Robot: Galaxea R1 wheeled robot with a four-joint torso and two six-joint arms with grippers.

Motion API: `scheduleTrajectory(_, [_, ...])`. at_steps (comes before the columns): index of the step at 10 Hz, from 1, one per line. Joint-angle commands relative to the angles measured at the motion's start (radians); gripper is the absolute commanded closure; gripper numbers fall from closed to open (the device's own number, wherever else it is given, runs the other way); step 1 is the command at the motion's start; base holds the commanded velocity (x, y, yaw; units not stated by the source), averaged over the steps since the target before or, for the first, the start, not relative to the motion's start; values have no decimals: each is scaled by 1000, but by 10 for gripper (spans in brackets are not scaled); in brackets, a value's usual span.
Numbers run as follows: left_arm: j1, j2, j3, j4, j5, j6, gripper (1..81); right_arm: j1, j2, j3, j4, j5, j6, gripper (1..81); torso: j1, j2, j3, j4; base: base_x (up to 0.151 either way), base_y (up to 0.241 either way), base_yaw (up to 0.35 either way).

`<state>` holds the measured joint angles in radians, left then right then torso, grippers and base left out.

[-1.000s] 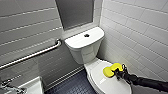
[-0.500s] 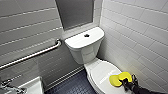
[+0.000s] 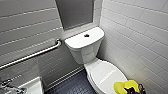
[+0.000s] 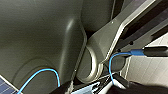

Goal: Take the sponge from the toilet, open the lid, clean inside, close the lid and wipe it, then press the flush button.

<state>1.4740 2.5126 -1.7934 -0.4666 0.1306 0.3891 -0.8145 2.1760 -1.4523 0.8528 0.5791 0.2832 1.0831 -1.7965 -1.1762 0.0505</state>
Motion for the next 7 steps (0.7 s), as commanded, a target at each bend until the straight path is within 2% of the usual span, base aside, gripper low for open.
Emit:
scheduleTrajectory(1, [15,-24,29,0,110,7,10,-88,-77,130,-87,-1,5,811,0,0,0,0,0,0,0])
scheduleTrajectory(2, [15,-24,29,2,110,7,10,-131,-80,158,-119,31,4,811,0,0,0,0,0,0,0])
scheduleTrajectory(4, [15,-20,29,0,109,17,10,-193,-89,211,-170,36,-7,811,0,0,0,0,0,0,0])
scheduleTrajectory(5, [15,-17,29,2,109,19,10,-208,-92,238,-175,34,-9,811,0,0,0,0,0,0,0])
scheduleTrajectory(6, [13,-13,29,2,109,26,10,-208,-110,271,-175,19,-27,811,0,0,0,0,0,0,0])
scheduleTrajectory(7, [13,-12,29,2,109,28,10,-200,-134,308,-169,8,-85,811,0,0,0,0,0,0,0])
